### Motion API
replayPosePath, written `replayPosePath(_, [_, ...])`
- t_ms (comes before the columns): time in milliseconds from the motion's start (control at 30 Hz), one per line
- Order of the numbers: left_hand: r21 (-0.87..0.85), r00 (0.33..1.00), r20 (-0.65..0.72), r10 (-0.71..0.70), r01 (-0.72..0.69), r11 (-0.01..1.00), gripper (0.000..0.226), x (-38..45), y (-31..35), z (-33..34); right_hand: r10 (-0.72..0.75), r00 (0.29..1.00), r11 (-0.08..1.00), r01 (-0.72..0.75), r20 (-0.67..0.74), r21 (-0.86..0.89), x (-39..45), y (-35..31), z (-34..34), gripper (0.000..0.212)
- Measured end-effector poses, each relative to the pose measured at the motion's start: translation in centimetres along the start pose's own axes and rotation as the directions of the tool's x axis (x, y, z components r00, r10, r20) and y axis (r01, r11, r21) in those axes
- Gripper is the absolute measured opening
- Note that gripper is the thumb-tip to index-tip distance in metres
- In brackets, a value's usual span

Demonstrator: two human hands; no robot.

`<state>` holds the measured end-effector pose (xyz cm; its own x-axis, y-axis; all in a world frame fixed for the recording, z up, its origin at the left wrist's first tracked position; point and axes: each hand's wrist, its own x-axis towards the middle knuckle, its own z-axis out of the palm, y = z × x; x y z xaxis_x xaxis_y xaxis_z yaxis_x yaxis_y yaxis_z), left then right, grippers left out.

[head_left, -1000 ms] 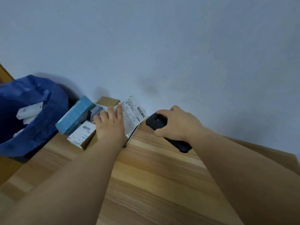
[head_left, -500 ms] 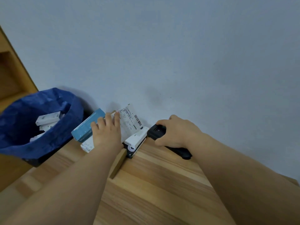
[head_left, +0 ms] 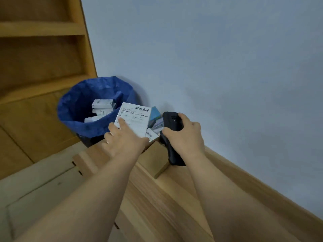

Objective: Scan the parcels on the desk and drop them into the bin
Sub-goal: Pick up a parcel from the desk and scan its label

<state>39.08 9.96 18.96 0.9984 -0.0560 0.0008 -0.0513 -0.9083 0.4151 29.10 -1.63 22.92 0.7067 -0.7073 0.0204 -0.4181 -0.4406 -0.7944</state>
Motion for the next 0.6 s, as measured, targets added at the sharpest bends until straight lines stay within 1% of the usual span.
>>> replayPosePath(100, [-0.065,0.992,-0.038,-0.123,0.120,0.991,0.114,1.1,-5.9,-2.1,-0.053,0.998,0.991,0.055,-0.021,0.120,-2.2,-2.8,5.9,0.073])
replayPosePath(167, [-0.077,0.983,-0.051,-0.179,0.175,0.982,0.113,2.4,-10.3,-3.9,-0.084,0.996,0.985,0.083,-0.002,0.151,-3.6,-4.9,9.9,0.071])
replayPosePath(300, [-0.063,0.976,-0.080,-0.200,0.196,0.979,0.116,6.0,-18.2,-8.3,-0.095,0.994,0.982,0.085,0.051,0.168,-4.8,-9.0,17.5,0.074])
replayPosePath(433, [-0.058,0.963,-0.185,-0.197,0.190,0.980,0.113,9.4,-24.9,-12.0,-0.117,0.989,0.984,0.102,0.094,0.145,-5.8,-13.4,25.5,0.077])
replayPosePath(533, [-0.038,0.940,-0.271,-0.207,0.204,0.978,0.113,12.0,-29.0,-14.1,-0.134,0.981,0.984,0.115,0.143,0.134,-6.3,-16.8,30.1,0.072])
replayPosePath(600, [-0.031,0.931,-0.284,-0.228,0.229,0.973,0.113,13.8,-31.1,-15.3,-0.150,0.975,0.985,0.134,0.162,0.107,-6.2,-18.7,32.8,0.070])
